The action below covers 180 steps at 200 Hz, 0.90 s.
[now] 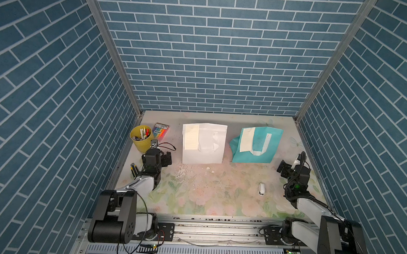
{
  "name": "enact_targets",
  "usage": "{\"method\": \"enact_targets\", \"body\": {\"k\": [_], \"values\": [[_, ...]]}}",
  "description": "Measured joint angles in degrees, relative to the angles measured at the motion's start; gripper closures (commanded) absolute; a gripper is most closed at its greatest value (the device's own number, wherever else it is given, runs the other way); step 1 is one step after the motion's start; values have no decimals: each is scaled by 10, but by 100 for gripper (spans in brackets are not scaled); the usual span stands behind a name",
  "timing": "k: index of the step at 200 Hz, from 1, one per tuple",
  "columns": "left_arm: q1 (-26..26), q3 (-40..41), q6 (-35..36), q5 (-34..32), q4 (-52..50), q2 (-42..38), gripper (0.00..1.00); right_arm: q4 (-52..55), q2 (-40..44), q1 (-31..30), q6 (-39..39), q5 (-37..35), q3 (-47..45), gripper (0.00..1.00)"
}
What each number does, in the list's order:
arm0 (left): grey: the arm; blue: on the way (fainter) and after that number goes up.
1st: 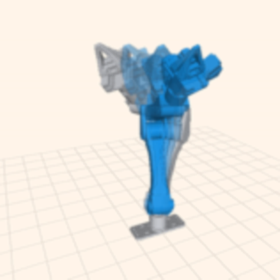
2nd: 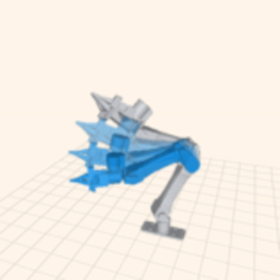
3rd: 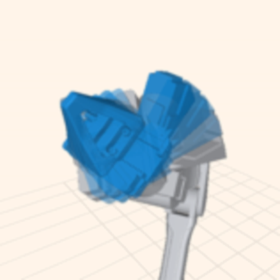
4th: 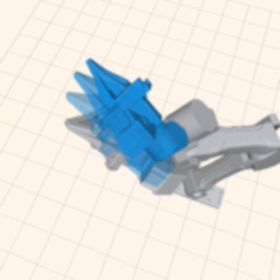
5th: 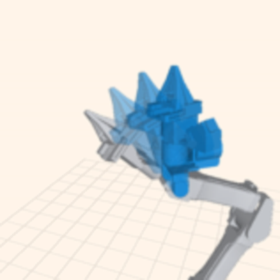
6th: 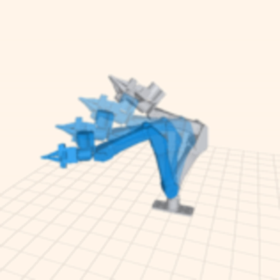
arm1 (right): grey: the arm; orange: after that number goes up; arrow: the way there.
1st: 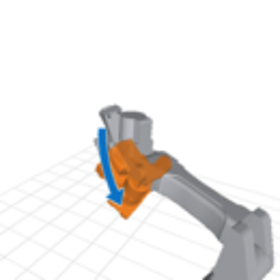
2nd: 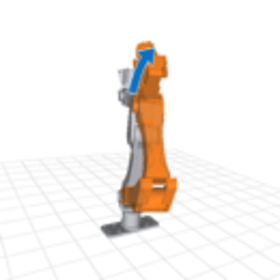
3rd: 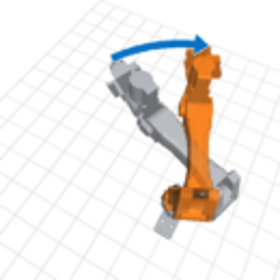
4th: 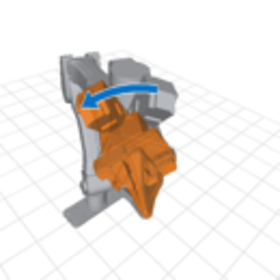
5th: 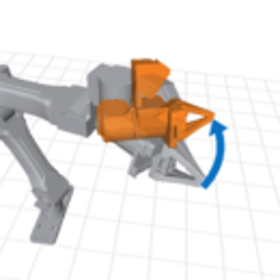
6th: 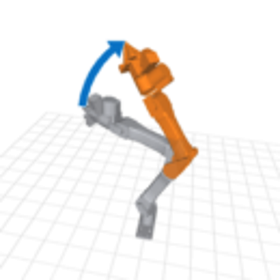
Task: Staple the receipts to the bags
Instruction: Reset both arms
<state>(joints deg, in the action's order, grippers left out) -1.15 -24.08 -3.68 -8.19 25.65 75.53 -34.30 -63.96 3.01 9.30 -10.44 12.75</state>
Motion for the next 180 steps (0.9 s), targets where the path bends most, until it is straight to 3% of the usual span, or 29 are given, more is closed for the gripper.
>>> {"method": "enact_targets", "body": {"k": [120, 180], "values": [[0, 3, 75, 83, 156, 94, 1, -54, -96, -2, -39, 121, 46, 1], [0, 3, 83, 97, 167, 105, 0, -87, -136, -13, -73, 142, 51, 1]]}}
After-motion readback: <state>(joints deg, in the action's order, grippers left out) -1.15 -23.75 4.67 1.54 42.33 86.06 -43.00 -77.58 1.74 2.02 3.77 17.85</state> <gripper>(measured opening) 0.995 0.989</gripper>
